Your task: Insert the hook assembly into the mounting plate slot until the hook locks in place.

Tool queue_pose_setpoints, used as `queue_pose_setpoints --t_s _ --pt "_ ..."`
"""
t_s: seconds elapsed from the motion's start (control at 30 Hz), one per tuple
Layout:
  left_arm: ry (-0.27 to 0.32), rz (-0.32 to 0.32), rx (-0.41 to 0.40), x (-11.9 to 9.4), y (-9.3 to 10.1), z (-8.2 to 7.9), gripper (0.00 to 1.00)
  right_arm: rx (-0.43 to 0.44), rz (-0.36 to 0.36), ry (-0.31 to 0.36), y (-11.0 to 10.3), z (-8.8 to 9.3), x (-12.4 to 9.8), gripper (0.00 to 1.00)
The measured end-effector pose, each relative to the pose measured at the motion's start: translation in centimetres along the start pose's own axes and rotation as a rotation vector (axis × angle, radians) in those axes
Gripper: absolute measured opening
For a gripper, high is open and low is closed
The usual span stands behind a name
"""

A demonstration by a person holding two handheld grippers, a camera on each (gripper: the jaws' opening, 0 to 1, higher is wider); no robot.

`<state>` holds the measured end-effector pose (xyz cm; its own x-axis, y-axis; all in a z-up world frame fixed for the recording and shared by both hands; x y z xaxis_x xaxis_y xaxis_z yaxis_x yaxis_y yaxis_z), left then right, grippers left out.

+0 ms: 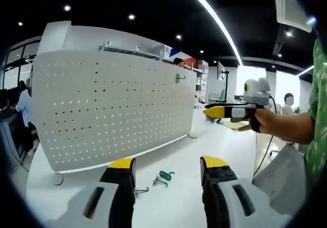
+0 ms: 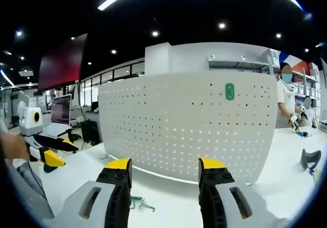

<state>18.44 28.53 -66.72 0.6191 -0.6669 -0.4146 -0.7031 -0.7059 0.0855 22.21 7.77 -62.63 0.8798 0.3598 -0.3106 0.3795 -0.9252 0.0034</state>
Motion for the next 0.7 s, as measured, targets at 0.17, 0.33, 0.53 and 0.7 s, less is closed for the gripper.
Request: queue_pose_setpoints --t_s 0.17,0.33,0.53,0.7 --pt "-0.034 -0.015 0.004 1.2 -1.0 1.0 0.47 -0.001 0.0 0.003 -0.1 0.0 -0.1 0.52" --pt "-0.076 -0.027 0.0 2.3 -1.8 2.4 0.44 -0.004 -0.002 0.0 -0.2 0.1 -0.1 0.51" --pt "-0.125 -0.043 -0.011 3.6 -2.6 3.9 0.4 -0.007 -0.002 -0.006 -0.2 0.2 0.0 0.51" --pt "-0.175 -0.049 -0.025 5.0 -3.5 5.3 0.39 -0.009 0.0 -0.01 -0.3 0.5 -0.1 0.5"
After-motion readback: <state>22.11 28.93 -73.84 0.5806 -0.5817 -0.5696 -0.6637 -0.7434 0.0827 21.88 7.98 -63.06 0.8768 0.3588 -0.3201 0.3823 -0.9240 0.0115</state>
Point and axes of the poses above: the point that each gripper's makers call its tool centre point, and the gripper's own axes: x roughly forward along the fingers, y roughly to its right, z roughly out of its underside, the point moved 1 cm from there along -x, roughly backward along the fingers, and after that the axes turned 13 degrees about -y, right-handed, at the moved point
